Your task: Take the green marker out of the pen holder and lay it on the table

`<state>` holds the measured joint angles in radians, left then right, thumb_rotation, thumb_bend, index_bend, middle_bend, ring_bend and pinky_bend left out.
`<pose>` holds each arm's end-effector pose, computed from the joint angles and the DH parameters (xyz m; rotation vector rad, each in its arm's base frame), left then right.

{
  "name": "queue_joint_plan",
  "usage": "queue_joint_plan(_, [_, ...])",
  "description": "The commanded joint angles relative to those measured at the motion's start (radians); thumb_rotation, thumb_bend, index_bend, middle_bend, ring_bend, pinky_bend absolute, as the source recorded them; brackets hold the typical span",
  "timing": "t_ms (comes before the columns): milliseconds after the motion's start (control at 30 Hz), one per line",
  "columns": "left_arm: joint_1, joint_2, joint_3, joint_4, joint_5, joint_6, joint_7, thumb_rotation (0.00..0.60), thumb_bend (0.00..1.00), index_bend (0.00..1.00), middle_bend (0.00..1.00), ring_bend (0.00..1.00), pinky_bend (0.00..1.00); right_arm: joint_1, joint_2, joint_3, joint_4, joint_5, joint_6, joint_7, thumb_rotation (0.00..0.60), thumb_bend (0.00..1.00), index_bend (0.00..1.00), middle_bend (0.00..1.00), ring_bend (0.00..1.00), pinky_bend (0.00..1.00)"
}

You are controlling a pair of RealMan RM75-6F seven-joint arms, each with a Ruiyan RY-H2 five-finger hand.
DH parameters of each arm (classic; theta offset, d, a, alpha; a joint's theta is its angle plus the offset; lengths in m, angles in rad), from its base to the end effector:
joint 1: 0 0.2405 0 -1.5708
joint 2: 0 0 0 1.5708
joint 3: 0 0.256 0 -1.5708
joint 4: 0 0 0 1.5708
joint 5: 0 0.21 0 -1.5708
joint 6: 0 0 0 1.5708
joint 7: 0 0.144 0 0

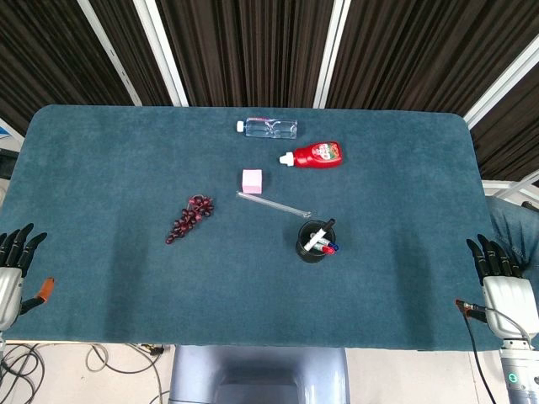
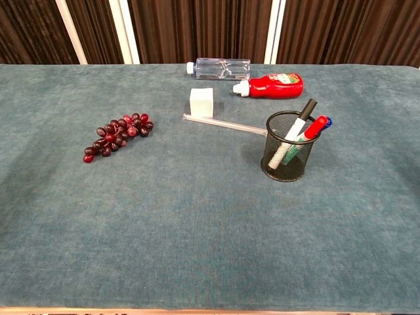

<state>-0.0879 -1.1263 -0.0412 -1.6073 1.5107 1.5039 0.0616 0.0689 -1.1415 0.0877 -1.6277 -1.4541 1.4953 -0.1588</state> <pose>-0.3089 0.1802 0.1579 -1.4077 -0.8442 -0.8773 -0.3113 -0.1833 0.1595 1.3506 -0.8116 0.8102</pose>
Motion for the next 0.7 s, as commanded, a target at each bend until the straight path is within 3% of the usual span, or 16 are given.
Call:
queue_joint_plan(33, [0.0,-0.001,0.0,0.001,0.0,0.001,0.002,0.6,0.33,0.11,0.0,0.0,0.02,0.0,0.0,0.0,0.0,-0.001,0.001,-0.001,0.6,0.16,0.04,0.0,0.07,0.22])
queue_joint_plan(700, [0.0,-0.005,-0.002,0.002,-0.002,0.003,0.01,0.6,0.33,0.11,0.0,0.0,0.02,-0.006,0.003,-0.012,-0.005,-0.018,0.003,0.02,0.6,0.16,0.04,0.0,0.07,0.22])
